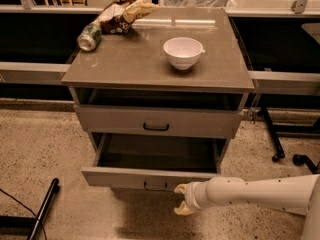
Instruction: Close middle drawer
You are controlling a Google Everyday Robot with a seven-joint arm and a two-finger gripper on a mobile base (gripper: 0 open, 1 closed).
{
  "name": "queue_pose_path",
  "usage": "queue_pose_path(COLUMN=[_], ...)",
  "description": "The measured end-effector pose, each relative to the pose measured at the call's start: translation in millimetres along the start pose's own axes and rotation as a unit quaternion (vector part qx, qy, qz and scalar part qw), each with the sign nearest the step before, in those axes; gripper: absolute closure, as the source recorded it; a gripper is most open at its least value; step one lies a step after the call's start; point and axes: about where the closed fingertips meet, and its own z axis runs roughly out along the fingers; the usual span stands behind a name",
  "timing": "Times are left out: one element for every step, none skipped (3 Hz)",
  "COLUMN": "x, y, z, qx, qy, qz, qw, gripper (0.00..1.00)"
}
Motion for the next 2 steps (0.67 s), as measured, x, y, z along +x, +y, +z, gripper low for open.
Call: queue_pose_path(x=[13, 17], y=[-28, -51], z=[6, 5], qx=[0.042, 0.087], qy=[-0.003, -0.005], qz=[0.004, 0.007], qw=[0.9991, 0.9962], gripper=[0.72, 0.7])
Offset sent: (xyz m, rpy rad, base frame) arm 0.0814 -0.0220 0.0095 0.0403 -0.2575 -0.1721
